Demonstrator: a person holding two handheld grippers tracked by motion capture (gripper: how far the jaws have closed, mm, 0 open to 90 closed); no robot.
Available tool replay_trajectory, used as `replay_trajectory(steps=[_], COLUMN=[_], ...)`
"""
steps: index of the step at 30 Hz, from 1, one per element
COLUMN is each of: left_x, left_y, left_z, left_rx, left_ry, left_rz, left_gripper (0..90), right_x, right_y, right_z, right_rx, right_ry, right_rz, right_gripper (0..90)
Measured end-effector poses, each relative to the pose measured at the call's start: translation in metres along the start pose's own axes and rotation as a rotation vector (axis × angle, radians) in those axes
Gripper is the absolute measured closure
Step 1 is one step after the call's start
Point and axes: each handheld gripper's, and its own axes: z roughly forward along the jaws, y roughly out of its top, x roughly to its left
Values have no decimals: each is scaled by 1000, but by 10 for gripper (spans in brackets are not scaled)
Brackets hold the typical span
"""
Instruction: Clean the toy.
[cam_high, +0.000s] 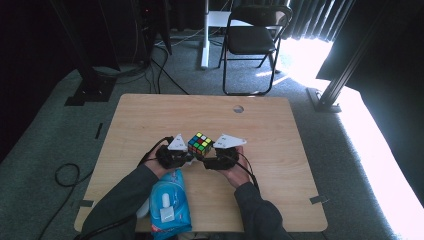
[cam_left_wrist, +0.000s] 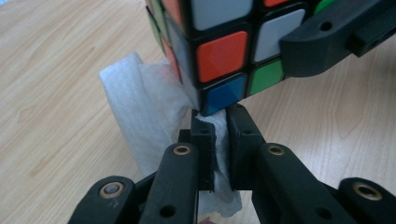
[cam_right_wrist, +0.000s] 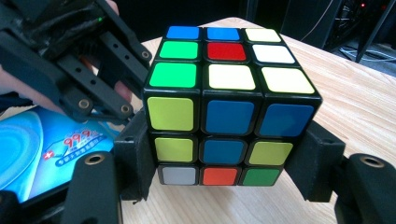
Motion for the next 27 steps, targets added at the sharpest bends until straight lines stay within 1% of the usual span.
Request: replay_trajectory(steps=[2, 3, 8, 10, 14, 16, 19, 21, 23, 27], left_x=[-1, -2, -10, -14, -21, -23, -21, -17, -13, -6], left_y=[1, 1, 7, 9, 12, 12, 11, 10, 8, 6], left_z=[0, 1, 2, 3, 5, 6, 5, 4, 2, -1], left_rx=[-8, -15, -34, -34, -41, -39, -38, -46, -43, -52], left_ry=[-2, -9, -24, -33, -48, -40, -17, 1, 18, 42], left_rz=[5, 10, 53, 76, 115, 128, 120, 100, 92, 62], left_gripper=[831, 831, 832, 832, 832, 831, 831, 831, 831, 831], right_x=[-1, -1, -2, -1, -1, -1, -1, -2, -3, -4], right_y=[1, 2, 8, 9, 11, 12, 12, 12, 12, 12], right_z=[1, 1, 5, 6, 9, 9, 9, 8, 7, 4], right_rx=[-2, -3, -4, -9, -2, -2, -1, -5, -8, -11], right_ry=[-2, -6, -12, -13, -18, -18, -20, -18, -16, -17], right_rz=[5, 10, 11, 21, 23, 25, 27, 35, 38, 41], right_gripper=[341, 341, 341, 341, 341, 341, 341, 341, 341, 341])
